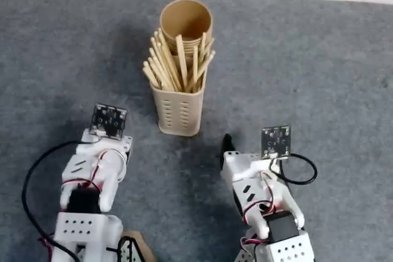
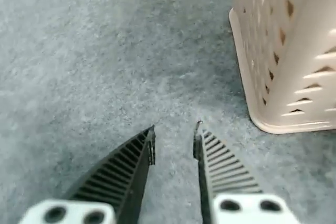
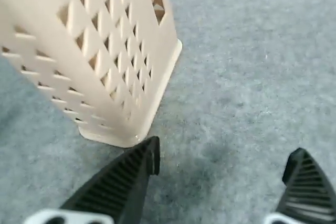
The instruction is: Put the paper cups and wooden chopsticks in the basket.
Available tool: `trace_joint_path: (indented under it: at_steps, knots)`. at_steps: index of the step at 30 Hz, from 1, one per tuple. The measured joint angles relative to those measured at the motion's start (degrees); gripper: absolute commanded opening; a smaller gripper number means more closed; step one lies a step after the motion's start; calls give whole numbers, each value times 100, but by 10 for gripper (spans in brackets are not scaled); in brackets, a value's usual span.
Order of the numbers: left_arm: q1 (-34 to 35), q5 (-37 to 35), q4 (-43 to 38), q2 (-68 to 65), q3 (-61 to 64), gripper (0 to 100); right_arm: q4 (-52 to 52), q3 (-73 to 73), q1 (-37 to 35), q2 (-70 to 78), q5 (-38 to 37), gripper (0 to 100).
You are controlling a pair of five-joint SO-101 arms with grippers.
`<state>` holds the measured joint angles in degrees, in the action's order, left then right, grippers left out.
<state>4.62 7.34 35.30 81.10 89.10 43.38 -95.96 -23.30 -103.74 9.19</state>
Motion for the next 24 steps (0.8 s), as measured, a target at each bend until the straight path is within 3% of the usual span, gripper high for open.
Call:
trace_joint_path:
  at_steps: [12,20,24]
  knots:
    - [9,114,-413,1081,721,156,114,0,0,0,0,368]
    - [9,114,185,1152,730,157,1503,0,0,0,0,368]
    - [9,114,527,1152,730,157,1749,0,413,0,0,368]
